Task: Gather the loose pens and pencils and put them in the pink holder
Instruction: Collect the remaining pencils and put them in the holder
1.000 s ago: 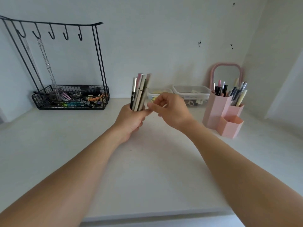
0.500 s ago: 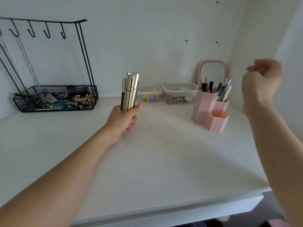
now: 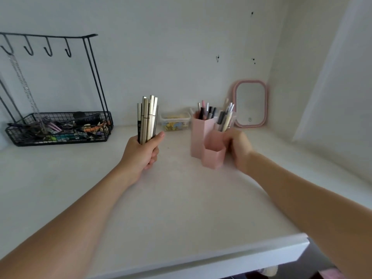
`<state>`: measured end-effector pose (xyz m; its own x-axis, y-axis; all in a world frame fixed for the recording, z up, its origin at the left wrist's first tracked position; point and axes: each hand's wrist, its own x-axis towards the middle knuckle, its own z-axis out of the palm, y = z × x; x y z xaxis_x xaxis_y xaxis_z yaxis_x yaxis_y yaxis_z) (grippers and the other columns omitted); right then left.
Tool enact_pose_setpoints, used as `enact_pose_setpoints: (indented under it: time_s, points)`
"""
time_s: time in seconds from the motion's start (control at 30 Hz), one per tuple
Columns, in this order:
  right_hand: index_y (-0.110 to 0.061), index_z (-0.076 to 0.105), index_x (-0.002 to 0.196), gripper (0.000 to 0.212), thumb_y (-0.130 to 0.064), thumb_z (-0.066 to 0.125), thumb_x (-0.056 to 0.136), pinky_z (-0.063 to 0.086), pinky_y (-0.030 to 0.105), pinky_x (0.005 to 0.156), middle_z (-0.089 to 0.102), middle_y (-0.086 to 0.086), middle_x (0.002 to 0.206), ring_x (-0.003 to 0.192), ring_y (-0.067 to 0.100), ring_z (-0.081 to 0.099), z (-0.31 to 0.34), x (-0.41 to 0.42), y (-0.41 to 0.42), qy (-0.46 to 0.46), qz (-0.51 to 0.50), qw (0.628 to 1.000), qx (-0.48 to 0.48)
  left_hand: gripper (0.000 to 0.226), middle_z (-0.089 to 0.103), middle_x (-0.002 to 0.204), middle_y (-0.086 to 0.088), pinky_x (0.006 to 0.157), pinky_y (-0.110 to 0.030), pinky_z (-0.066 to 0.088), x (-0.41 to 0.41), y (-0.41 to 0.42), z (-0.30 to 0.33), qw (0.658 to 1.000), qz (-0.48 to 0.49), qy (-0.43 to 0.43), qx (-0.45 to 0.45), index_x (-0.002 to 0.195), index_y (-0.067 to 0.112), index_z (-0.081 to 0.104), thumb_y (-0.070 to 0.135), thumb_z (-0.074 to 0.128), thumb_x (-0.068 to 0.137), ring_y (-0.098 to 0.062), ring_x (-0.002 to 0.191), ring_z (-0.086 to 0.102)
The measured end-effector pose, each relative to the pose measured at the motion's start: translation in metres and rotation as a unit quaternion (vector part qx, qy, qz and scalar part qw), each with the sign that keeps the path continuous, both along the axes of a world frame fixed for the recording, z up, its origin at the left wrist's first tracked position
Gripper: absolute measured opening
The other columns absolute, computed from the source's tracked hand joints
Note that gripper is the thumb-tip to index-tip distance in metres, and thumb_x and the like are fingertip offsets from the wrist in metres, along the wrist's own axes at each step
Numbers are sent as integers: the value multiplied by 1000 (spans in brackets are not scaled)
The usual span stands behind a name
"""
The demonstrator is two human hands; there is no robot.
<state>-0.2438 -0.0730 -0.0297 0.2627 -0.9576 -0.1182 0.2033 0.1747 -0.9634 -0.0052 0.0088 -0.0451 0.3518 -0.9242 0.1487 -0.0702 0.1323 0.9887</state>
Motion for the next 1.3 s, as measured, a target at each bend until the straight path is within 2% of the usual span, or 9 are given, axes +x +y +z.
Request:
enact_pose_setpoints:
  time_s: [0.23, 0.37, 0.53, 0.7, 0.83, 0.97, 1.07, 1.17, 1.3]
  points:
    - [-9, 59, 101, 26, -6, 74, 81, 54, 25, 58, 73, 11, 82, 66, 19, 69, -10, 72, 24, 103, 88, 984, -119, 35, 41, 52, -4, 39, -19, 22, -2, 13, 13, 995, 40, 28, -84, 69, 15, 52, 30, 69, 96, -16, 40, 33]
    - [-9, 58, 119, 53, -19, 81, 71, 53, 28, 74, 75, 8, 98, 89, 23, 72, -9, 79, 32, 126, 124, 976, -131, 40, 39, 51, -5, 38, -19, 24, 4, 18, 21, 987, 88, 44, -125, 60, 20, 53, 24, 70, 95, -15, 39, 32]
    - [-21, 51, 131, 67, -36, 79, 72, 40, 25, 106, 58, -6, 129, 124, 6, 53, 40, 58, 62, 99, -75, 907, -402, 49, 41, 49, 0, 47, -29, 29, 4, 24, 28, 973, 101, -65, -198, 59, 12, 46, 40, 75, 86, -20, 43, 36]
    - [-17, 61, 121, 60, -21, 90, 68, 56, 33, 95, 73, 1, 110, 105, 11, 70, 72, 91, 105, 34, 99, 931, -349, 29, 62, 57, 15, 48, -13, 41, -23, 34, 29, 926, 102, -301, -205, 71, 33, 62, 11, 66, 89, -2, 59, 65]
    - [-13, 69, 80, 15, -22, 81, 80, 59, 40, 78, 70, 10, 73, 73, 19, 72, 60, 120, 112, -98, 36, 976, -191, 39, 56, 47, 24, 47, -9, 35, -20, 33, 22, 920, 128, -323, -184, 57, 35, 50, 10, 66, 83, 8, 54, 59]
    - [-14, 53, 49, 48, -37, 75, 85, 57, 43, 72, 54, 8, 52, 54, 23, 55, 62, 123, 109, -109, -44, 978, -172, 25, 67, 63, 17, 56, -12, 44, -25, 39, 20, 931, 93, -285, -207, 80, 25, 67, 5, 80, 75, 4, 62, 65]
    - [-16, 49, 47, 49, -27, 72, 89, 52, 37, 58, 46, 6, 45, 43, 21, 45, 79, 91, 97, -174, -127, 953, -212, 43, 70, 81, 2, 58, -20, 50, -24, 43, 22, 922, 42, -254, -289, 107, 11, 63, 19, 87, 72, -11, 72, 68]
    - [0, 51, 59, 40, -19, 70, 88, 51, 36, 52, 45, 11, 50, 43, 20, 46, 73, 54, 70, -51, -189, 928, -317, 31, 62, 81, -3, 53, -20, 40, -10, 40, 21, 893, 67, -287, -339, 98, 9, 61, 29, 74, 79, -19, 73, 58]
    - [-4, 58, 61, 33, -21, 71, 87, 53, 37, 56, 54, 9, 50, 48, 21, 56, 22, 39, 46, 131, -151, 942, -268, 19, 54, 70, -5, 54, -18, 31, -5, 29, 16, 896, 111, -286, -321, 84, 10, 60, 26, 69, 88, -21, 65, 49]
